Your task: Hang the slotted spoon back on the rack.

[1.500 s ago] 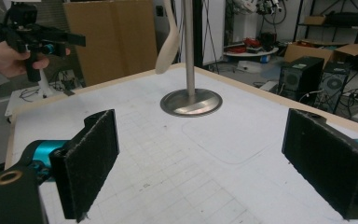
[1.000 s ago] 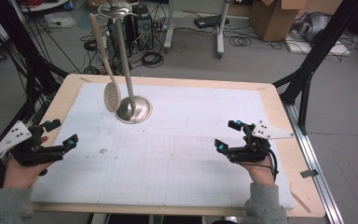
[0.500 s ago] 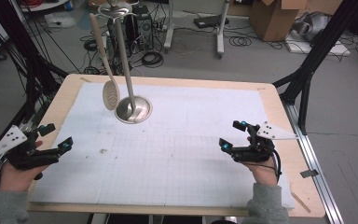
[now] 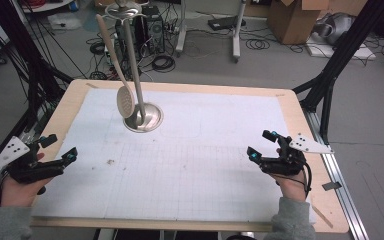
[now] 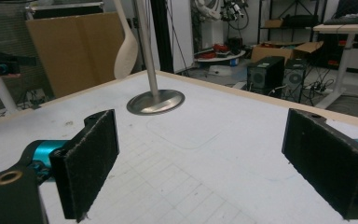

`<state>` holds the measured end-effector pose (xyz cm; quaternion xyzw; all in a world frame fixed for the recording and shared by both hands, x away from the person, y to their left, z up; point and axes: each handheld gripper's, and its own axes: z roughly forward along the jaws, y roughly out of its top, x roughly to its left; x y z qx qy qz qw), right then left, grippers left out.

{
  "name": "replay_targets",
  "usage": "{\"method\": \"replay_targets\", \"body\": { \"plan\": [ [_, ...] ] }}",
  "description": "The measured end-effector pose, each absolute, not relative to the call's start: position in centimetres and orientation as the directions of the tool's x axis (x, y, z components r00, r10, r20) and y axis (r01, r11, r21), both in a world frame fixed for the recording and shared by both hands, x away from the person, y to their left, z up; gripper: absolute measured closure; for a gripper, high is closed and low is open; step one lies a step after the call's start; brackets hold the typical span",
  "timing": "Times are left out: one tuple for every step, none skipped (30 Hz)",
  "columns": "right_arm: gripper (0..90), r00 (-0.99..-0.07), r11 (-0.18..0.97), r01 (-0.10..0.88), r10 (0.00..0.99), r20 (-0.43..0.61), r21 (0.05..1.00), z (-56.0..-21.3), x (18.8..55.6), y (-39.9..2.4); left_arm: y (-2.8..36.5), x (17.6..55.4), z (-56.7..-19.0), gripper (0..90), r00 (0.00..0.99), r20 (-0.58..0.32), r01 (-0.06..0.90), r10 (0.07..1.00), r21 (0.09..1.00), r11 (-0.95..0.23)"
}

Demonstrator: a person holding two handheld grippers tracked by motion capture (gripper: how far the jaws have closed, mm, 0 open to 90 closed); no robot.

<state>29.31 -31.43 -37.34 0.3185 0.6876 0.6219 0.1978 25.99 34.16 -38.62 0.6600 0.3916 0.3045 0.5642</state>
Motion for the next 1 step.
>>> {"method": "replay_targets", "body": {
  "plan": [
    [9.8,-0.718,0.023,0.194,0.684,0.126,0.981,-37.34,29.32,-31.3,34.05,26.02,-38.64,11.6,0.51,-0.039,0.174,0.859,0.983,-0.059]
  ]
}}
